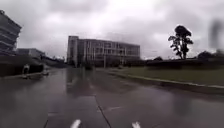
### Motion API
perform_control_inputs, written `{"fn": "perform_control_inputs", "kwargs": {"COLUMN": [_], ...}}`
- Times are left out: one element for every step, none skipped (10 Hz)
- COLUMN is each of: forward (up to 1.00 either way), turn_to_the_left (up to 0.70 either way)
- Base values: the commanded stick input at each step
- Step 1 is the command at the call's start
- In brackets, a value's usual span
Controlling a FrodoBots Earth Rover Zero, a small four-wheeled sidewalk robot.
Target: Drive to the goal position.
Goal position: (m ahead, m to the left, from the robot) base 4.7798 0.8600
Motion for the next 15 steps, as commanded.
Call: {"fn": "perform_control_inputs", "kwargs": {"forward": [1.0,1.0,1.0,1.0,1.0,1.0,1.0,1.0,1.0,1.0,1.0,1.0,1.0,1.0,1.0], "turn_to_the_left": [0.0,0.05,0.39,0.4,0.4,0.22,0.01,0.0,0.0,0.0,0.0,0.0,0.0,0.0,0.0]}}
